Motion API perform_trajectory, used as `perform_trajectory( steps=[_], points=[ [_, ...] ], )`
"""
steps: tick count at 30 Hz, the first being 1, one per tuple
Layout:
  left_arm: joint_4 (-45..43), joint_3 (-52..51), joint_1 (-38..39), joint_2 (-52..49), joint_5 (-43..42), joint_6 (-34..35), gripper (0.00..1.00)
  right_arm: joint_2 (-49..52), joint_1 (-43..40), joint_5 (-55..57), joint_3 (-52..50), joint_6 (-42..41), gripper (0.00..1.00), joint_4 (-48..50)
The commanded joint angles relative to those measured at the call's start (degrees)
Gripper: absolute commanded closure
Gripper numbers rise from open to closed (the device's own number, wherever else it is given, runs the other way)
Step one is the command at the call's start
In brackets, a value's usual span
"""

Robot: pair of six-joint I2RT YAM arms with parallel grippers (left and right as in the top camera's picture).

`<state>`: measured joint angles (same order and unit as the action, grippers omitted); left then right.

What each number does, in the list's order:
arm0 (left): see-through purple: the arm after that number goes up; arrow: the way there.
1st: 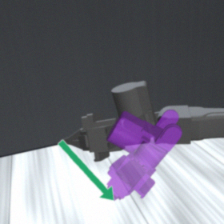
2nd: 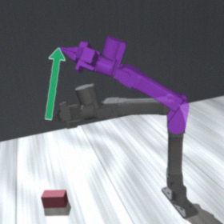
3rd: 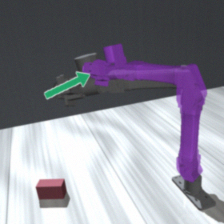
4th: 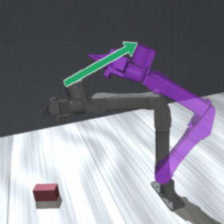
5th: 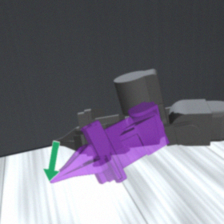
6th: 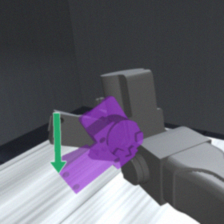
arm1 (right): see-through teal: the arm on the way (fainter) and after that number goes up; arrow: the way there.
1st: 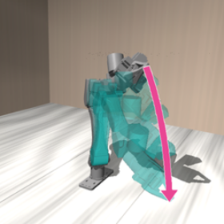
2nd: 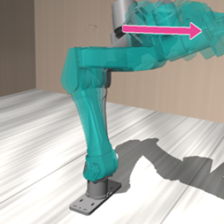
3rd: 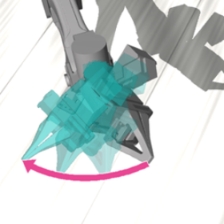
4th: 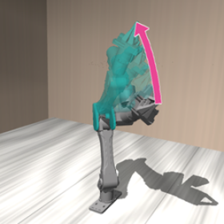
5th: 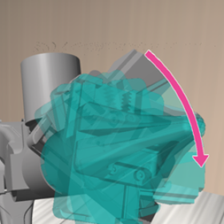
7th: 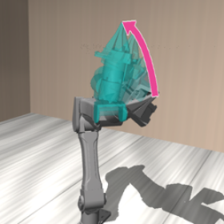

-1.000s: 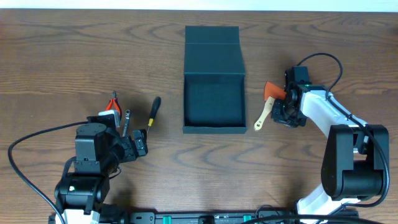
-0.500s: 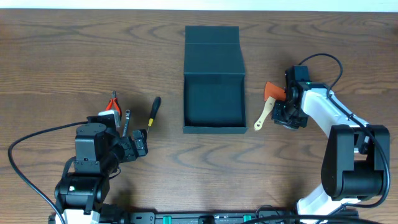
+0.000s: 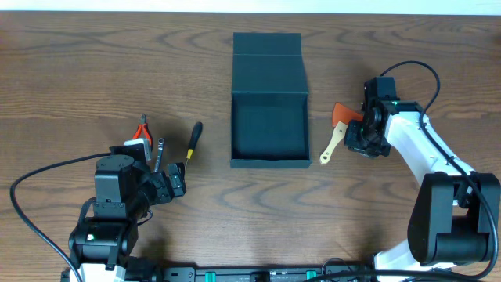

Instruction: Pack container

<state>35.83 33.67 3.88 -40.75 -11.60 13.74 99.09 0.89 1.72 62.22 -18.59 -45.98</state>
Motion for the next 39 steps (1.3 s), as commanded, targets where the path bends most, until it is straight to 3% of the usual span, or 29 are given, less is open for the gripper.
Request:
perform_trajectory(
  steps=[1,7,17,26,39],
  points=[
    [0.2,1.1,0.2,0.0,0.7,0.3,0.02,-1.4,0.3,-0.1,1.3,0.7,0.99,-0.3],
    [0.2,1.1,0.2,0.0,0.7,0.3,0.02,-1.4,0.3,0.7,3.7,1.7,0.99,-2.7],
    [0.2,1.1,0.2,0.0,0.7,0.3,0.02,-1.4,2.6,1.1,19.9,8.0,0.99,-14.8],
    [0.2,1.1,0.2,0.0,0.7,0.3,0.02,-1.4,10.9,1.5,29.5,11.2,0.99,-20.0],
    [0.2,1.1,0.2,0.0,0.7,0.3,0.01,-1.4,25.5,1.5,30.8,16.7,0.99,-20.5]
  ],
)
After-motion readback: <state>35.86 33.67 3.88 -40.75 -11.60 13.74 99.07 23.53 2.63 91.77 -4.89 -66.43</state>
